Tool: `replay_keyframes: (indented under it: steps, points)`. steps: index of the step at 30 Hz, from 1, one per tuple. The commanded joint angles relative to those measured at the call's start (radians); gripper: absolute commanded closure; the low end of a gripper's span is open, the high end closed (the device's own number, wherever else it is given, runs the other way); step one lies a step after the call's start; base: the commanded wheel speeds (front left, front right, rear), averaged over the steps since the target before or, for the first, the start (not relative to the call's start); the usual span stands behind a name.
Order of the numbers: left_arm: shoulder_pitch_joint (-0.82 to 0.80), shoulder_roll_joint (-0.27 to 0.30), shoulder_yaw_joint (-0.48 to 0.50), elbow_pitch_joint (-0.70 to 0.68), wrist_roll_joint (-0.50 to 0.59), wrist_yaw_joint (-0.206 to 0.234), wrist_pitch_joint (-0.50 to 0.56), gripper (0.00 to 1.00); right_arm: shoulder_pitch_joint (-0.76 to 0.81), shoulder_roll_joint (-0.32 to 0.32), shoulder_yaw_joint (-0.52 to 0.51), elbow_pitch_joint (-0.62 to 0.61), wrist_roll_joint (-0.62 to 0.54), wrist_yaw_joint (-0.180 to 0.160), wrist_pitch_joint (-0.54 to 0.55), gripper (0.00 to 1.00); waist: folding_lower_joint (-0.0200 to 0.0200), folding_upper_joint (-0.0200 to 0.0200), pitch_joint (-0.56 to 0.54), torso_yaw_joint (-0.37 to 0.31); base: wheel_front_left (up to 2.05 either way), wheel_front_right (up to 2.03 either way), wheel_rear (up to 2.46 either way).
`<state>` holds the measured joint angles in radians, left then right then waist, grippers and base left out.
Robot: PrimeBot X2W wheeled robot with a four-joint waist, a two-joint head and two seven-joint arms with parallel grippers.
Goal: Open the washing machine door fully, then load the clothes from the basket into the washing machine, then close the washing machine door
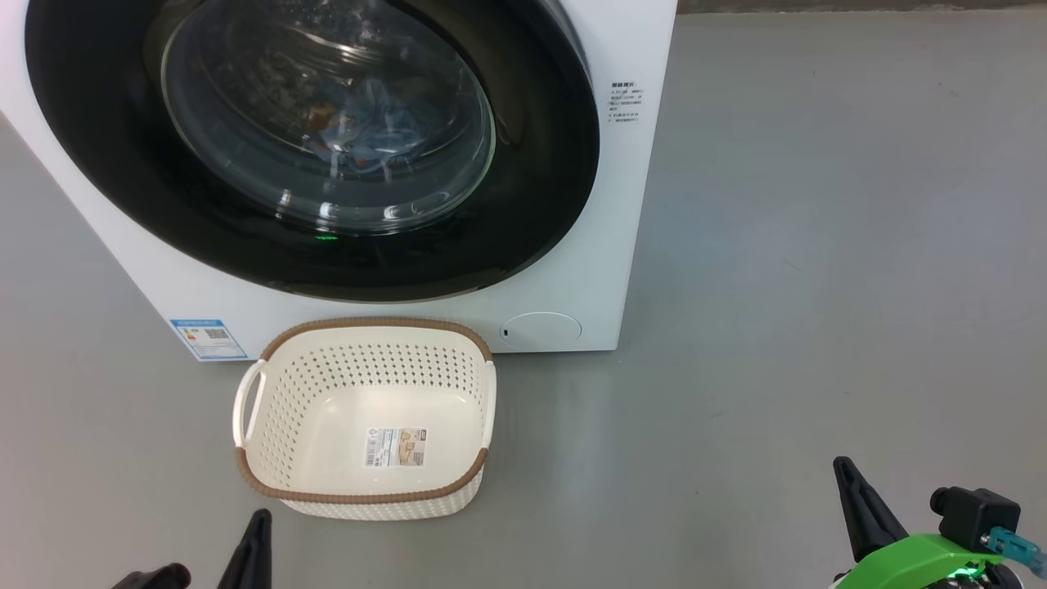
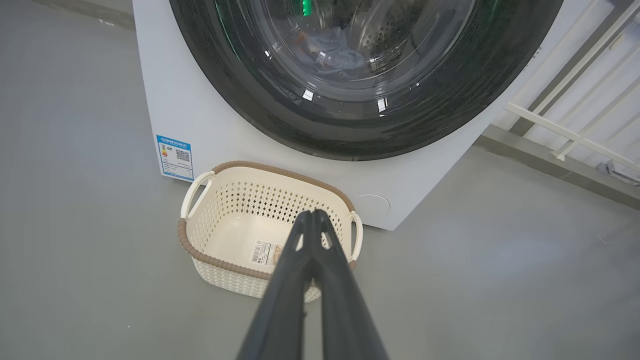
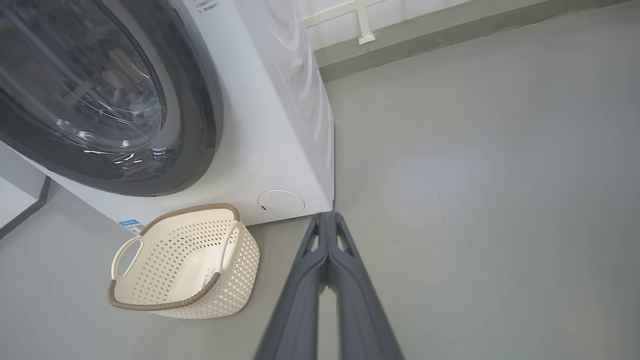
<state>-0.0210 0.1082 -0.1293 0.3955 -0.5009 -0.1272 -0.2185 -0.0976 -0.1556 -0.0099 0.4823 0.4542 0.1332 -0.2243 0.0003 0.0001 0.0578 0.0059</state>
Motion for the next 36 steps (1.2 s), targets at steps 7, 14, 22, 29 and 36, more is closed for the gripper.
replay_keyframes:
  steps: [7,14,22,29,36]
  points:
    - [-0.026,0.006,0.028,-0.034,-0.089,-0.001,0.024,1.0,-0.016,0.0,-0.01,-0.042,0.095,0.0,0.024,1.0,-0.0002,-0.0001,-0.003,0.0,0.0,0.0,0.0]
    - [-0.03,0.002,0.042,-0.041,-0.157,-0.001,0.044,1.0,-0.016,0.007,-0.016,-0.054,0.165,-0.001,0.045,1.0,-0.0002,-0.0001,-0.006,-0.001,0.0,0.0,0.0]
    - [-0.035,-0.002,0.058,-0.05,-0.234,-0.001,0.067,1.0,-0.015,0.015,-0.023,-0.069,0.245,-0.001,0.068,1.0,-0.0002,-0.0001,-0.01,-0.001,0.0,0.0,0.0]
    - [-0.039,-0.006,0.071,-0.058,-0.301,-0.001,0.087,1.0,-0.015,0.022,-0.029,-0.082,0.315,-0.001,0.089,1.0,-0.0002,-0.0001,-0.014,-0.002,0.0,0.0,0.0]
    - [-0.042,-0.009,0.083,-0.065,-0.359,-0.001,0.104,1.0,-0.015,0.028,-0.035,-0.093,0.374,-0.001,0.107,1.0,-0.0002,-0.0001,-0.017,-0.002,0.0,0.0,0.0]
